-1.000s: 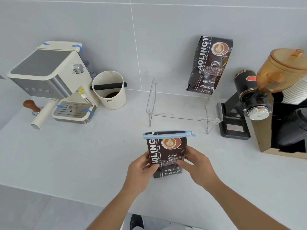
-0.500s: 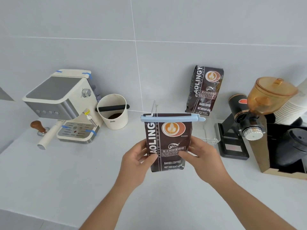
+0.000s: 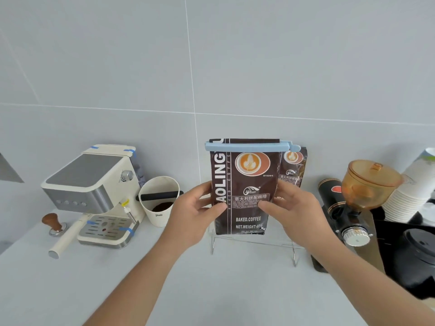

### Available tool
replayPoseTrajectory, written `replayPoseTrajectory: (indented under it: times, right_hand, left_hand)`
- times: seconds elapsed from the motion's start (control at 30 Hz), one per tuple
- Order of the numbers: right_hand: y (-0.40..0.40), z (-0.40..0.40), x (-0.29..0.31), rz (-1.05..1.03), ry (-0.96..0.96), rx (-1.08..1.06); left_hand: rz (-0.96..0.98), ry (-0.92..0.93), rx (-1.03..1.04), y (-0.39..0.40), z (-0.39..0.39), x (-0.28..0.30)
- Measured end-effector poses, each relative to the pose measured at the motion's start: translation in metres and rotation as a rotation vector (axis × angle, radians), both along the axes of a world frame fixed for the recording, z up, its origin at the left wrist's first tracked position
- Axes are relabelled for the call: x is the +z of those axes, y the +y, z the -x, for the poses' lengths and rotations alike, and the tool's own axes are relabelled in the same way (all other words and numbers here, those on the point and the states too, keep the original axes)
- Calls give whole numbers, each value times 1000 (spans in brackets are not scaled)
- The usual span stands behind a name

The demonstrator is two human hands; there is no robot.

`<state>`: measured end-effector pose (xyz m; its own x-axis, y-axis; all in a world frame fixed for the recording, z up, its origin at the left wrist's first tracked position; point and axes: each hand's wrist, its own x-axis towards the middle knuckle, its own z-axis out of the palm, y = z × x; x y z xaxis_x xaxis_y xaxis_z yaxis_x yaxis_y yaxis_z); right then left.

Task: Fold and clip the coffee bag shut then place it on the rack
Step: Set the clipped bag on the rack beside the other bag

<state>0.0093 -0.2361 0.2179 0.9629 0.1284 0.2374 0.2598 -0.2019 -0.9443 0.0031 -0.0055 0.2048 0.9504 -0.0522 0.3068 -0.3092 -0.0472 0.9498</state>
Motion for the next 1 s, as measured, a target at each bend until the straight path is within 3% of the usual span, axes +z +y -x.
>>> replayPoseTrajectory:
  times: [0.43, 1.0]
  right_hand:
    - [3, -76, 21, -52, -10, -44]
    - [20, -154, -69, 23, 198, -133]
  left_hand:
    - [-208, -94, 106, -5, -77, 37]
    - [-197, 104, 158, -13, -161, -48]
